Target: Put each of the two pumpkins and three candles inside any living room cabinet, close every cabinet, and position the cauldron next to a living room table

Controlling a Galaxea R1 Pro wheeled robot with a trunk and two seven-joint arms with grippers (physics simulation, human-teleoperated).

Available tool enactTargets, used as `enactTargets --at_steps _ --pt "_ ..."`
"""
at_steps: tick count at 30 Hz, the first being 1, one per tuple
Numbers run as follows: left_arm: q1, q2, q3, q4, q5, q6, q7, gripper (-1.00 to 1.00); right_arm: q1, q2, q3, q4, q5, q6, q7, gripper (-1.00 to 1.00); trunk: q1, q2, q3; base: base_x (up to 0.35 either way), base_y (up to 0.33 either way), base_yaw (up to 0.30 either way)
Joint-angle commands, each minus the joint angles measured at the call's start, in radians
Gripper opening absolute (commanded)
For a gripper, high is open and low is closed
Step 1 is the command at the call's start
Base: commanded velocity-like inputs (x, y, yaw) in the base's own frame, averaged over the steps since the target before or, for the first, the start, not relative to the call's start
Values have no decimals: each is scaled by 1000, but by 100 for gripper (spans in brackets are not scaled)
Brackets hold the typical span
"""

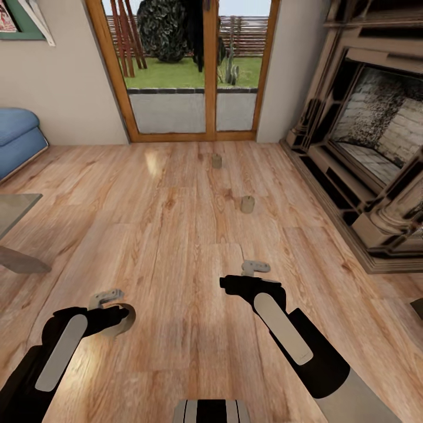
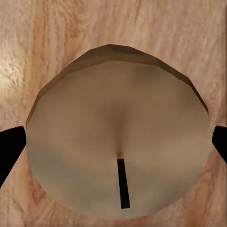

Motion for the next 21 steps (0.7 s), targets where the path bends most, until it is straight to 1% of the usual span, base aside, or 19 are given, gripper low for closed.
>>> enactTargets --at_steps 1,11,13,17,18,21 --pt "0 0 -1 -1 11 2 11 -100 -1 -1 2 0 -9 1 -10 100 -1 0 3 0 0 0" --pt "0 1 0 -4 12 2 11 -100 0 -1 3 3 -9 0 -10 100 -5 2 42 0 0 0" --pt "0 1 -1 -4 22 2 11 -100 0 -1 3 4 -9 -1 -10 100 -6 3 50 0 0 0" --pt "0 4 -2 -4 73 2 11 -100 -1 -1 4 7 -9 -16 -10 100 -8 4 65 0 0 0" --pt "0 4 -3 -4 82 2 11 -100 -1 -1 4 7 -9 -19 -10 100 -8 4 69 0 0 0" --pt "0 6 -5 -4 94 2 11 -100 -1 -1 4 7 -9 -23 -10 100 -10 5 81 0 0 0"
